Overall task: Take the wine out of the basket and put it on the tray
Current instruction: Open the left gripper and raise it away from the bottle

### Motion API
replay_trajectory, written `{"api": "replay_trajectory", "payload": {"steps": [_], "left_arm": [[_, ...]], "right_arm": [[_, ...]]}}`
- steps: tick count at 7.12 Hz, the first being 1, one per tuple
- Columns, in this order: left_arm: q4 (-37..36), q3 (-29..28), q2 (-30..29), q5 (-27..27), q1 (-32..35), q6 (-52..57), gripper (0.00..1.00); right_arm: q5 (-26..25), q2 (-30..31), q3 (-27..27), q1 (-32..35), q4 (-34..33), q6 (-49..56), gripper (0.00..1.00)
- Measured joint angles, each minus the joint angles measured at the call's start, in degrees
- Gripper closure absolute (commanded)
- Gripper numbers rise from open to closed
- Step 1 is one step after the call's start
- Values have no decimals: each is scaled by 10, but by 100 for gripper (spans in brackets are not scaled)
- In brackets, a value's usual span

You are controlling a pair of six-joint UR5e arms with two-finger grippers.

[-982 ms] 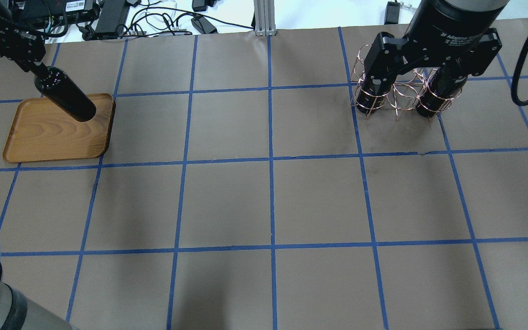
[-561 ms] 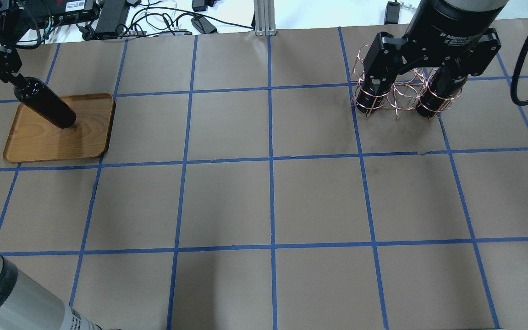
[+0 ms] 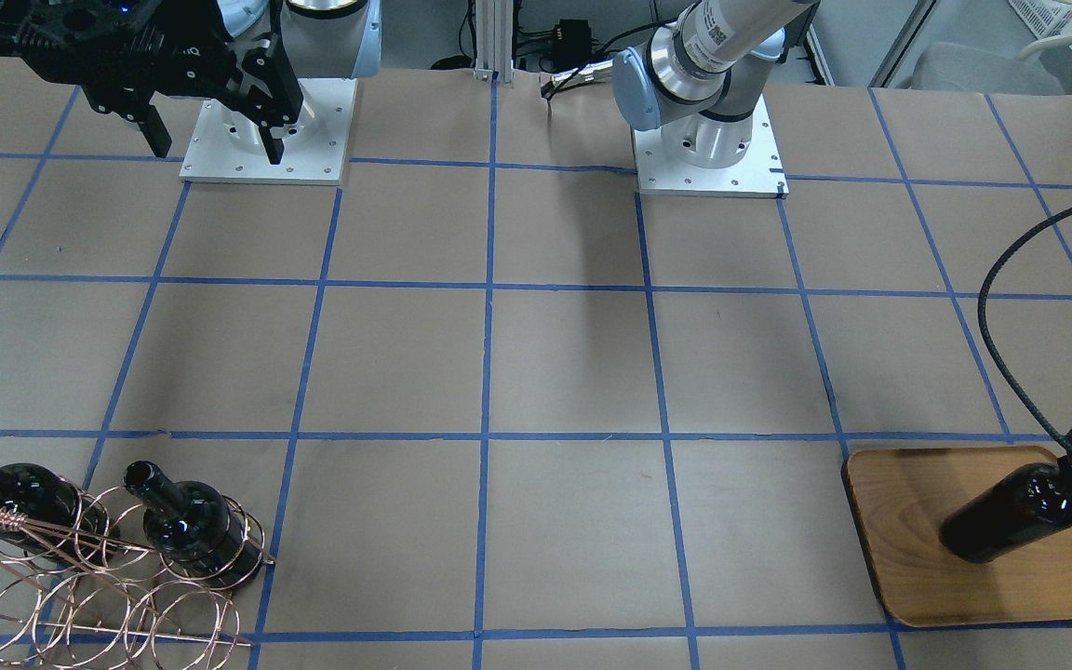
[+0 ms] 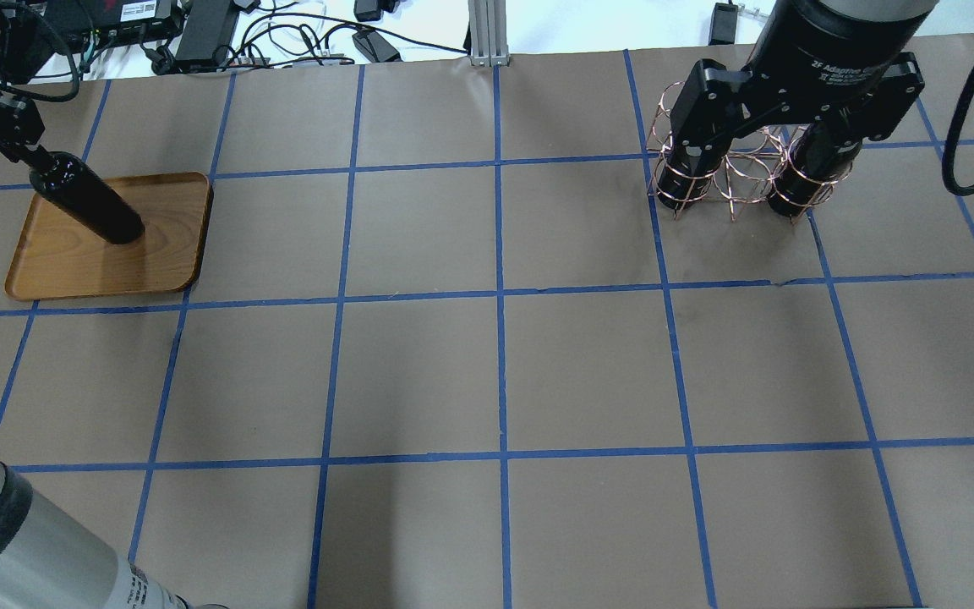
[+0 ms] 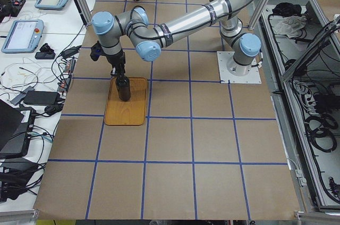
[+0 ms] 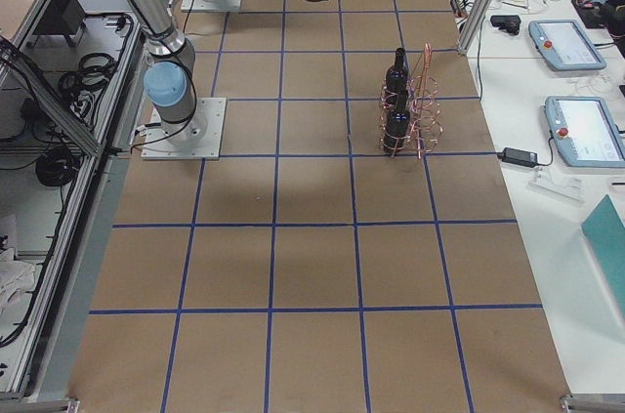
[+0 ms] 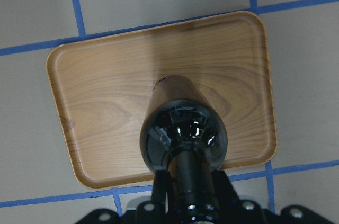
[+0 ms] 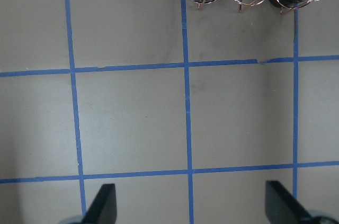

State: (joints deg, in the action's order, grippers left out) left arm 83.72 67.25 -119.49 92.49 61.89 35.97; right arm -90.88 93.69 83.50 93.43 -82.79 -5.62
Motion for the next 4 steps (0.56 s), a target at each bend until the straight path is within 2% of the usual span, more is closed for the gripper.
{"api": "replay_trajectory", "payload": {"steps": [1, 4], "left_arm": [[0, 0, -1, -2, 0, 0, 0], [20, 12, 38, 1, 11, -21, 0]], "right_arm": [[0, 0, 0, 0, 0, 0, 0], [-1, 0, 0, 0, 0, 1, 0]]}}
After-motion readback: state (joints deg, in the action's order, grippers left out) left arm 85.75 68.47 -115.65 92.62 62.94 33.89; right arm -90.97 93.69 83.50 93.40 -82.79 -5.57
